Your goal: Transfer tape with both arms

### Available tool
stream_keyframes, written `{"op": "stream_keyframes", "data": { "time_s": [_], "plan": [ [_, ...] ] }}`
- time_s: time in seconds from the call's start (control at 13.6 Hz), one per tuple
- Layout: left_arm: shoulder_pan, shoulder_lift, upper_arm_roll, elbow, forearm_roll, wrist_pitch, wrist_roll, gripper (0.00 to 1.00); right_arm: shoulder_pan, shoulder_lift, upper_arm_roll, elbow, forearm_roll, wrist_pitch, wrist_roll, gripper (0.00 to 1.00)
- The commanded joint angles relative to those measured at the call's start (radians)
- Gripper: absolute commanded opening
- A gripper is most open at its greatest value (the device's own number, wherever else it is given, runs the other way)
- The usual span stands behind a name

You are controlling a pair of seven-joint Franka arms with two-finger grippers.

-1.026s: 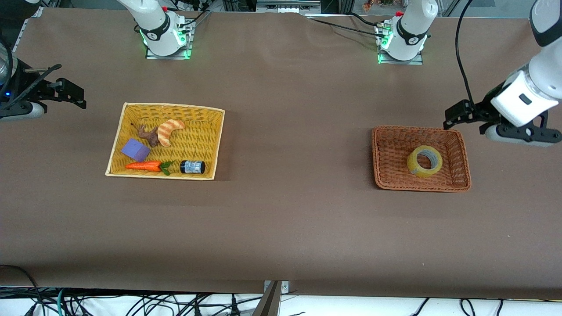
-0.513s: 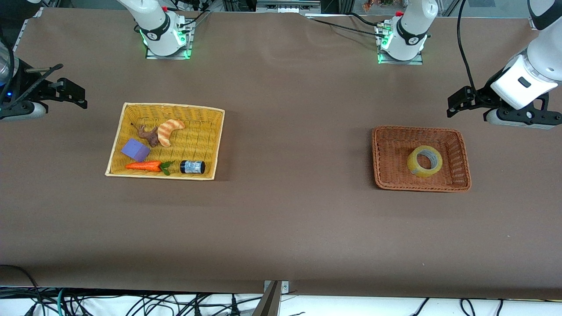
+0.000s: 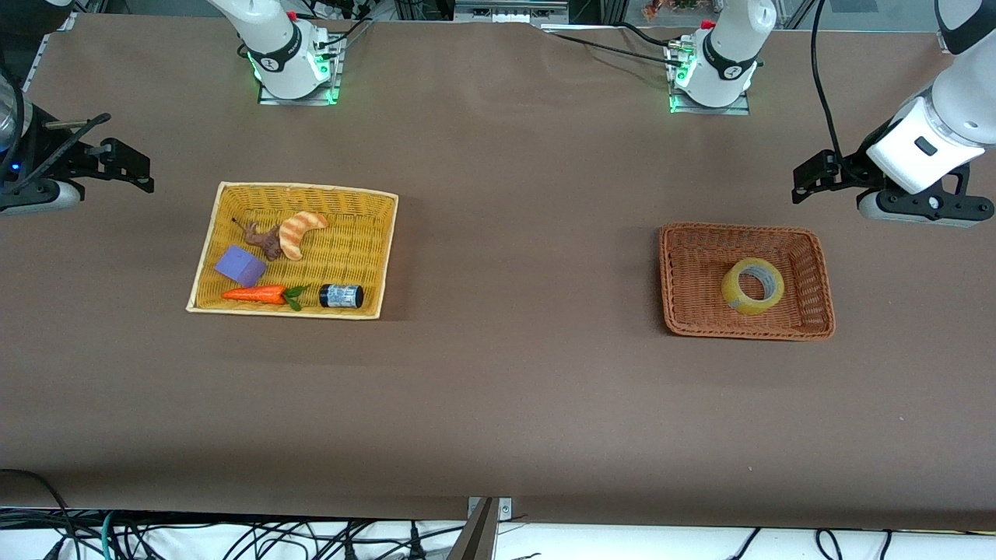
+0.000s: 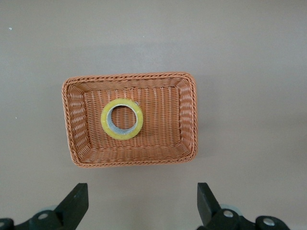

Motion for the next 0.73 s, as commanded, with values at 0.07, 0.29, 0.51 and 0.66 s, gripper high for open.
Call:
{"op": "stream_keyframes", "data": {
  "time_s": [0.07, 0.29, 0.51, 0.66],
  "plan": [
    [0.007, -0.01, -0.004, 0.005, 0.021, -0.011, 0.024, 1.0, -0.002, 0.001, 0.003, 0.016, 0.007, -0.012, -0.011, 1.0],
    [0.005, -0.01, -0.007, 0.005, 0.021, -0.011, 0.024, 1.0, -0.001, 0.001, 0.002, 0.016, 0.007, -0.01, -0.013, 1.0],
    [0.005, -0.01, -0.008, 0.005, 0.021, -0.013, 0.022, 1.0, -0.001, 0.003, 0.002, 0.016, 0.005, -0.009, -0.013, 1.0],
    [0.004, -0.01, -0.011, 0.006, 0.021, -0.011, 0.022, 1.0, 0.0, 0.001, 0.003, 0.016, 0.001, -0.016, -0.013, 1.0]
  ]
}}
